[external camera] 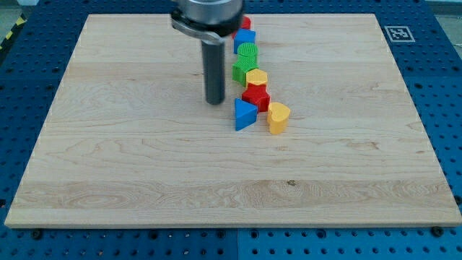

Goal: Move your arm towards the top center

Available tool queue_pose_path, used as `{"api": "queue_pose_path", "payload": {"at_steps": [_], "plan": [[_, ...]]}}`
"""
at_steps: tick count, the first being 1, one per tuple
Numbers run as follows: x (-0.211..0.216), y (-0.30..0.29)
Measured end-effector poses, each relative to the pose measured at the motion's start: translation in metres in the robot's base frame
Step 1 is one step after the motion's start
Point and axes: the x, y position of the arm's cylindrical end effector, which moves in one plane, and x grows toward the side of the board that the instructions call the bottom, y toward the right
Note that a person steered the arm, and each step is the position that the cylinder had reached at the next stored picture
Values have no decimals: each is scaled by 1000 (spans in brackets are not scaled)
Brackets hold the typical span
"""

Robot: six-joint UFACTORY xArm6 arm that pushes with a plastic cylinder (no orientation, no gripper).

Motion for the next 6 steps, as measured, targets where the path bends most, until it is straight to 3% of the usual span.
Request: {"api": "queue_pose_path", "payload": {"at_steps": [2, 3, 6], "plan": [[-146, -118], [-210, -81], [-210, -24]]}}
